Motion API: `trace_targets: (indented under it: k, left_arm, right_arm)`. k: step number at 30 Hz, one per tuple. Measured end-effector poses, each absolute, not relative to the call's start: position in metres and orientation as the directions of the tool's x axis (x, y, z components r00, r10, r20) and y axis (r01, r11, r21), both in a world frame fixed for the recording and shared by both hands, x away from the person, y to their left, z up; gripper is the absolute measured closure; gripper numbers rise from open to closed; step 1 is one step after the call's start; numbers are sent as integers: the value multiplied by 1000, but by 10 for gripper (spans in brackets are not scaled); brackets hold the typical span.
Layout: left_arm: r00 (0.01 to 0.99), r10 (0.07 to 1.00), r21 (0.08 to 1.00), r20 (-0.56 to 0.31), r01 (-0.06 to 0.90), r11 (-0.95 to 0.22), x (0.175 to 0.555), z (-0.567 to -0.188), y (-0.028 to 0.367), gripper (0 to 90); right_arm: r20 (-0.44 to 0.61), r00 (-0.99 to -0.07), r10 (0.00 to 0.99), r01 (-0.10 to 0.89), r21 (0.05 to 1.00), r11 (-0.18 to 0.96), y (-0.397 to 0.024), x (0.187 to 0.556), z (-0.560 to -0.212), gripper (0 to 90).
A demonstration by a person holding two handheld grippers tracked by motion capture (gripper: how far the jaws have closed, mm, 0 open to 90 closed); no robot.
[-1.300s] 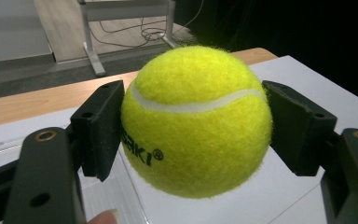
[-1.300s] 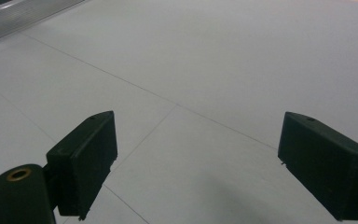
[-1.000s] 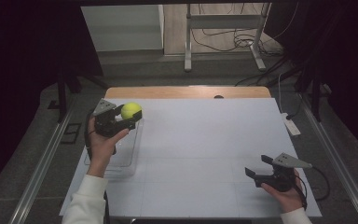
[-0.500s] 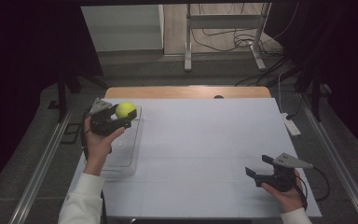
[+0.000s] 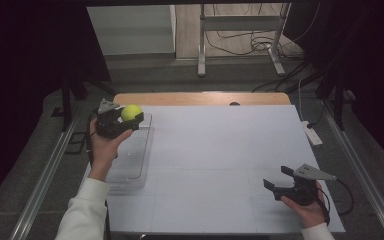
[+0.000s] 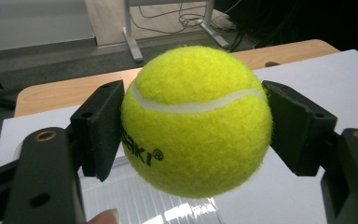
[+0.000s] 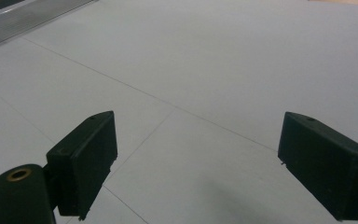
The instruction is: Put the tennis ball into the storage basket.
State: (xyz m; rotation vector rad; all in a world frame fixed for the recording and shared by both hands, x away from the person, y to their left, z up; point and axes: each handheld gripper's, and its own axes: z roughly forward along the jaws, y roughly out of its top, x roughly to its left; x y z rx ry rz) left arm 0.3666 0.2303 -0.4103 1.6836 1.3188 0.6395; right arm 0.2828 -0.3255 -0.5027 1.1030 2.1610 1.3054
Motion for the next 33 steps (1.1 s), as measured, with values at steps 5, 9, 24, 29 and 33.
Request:
trace_targets:
  k: [5,9,24,29,33]
  left_arm:
    - [281,953,861,-113,506,-47,373,-413,236,266]
    - [265,959,854,-104,518,-50,378,-415,239,266]
    - [213,972,829,-97,558,-39,395,-425,251,266]
    - [200,976,827,-85,560,-42,399,-424,254,266]
    - [189,979,827,-82,561,-39,403,-424,256,266]
  right_arm:
    - [70,-617,784,429,865,261,-325,283,-503,118]
    - [71,-616,784,430,865,260,-325,283,-503,118]
    - [71,-616,784,431,864,260,-325,283,-504,118]
    - [73,-617,784,431,864,259,-325,283,-504,118]
    - [71,-616,785,431,864,260,-325,283,-504,118]
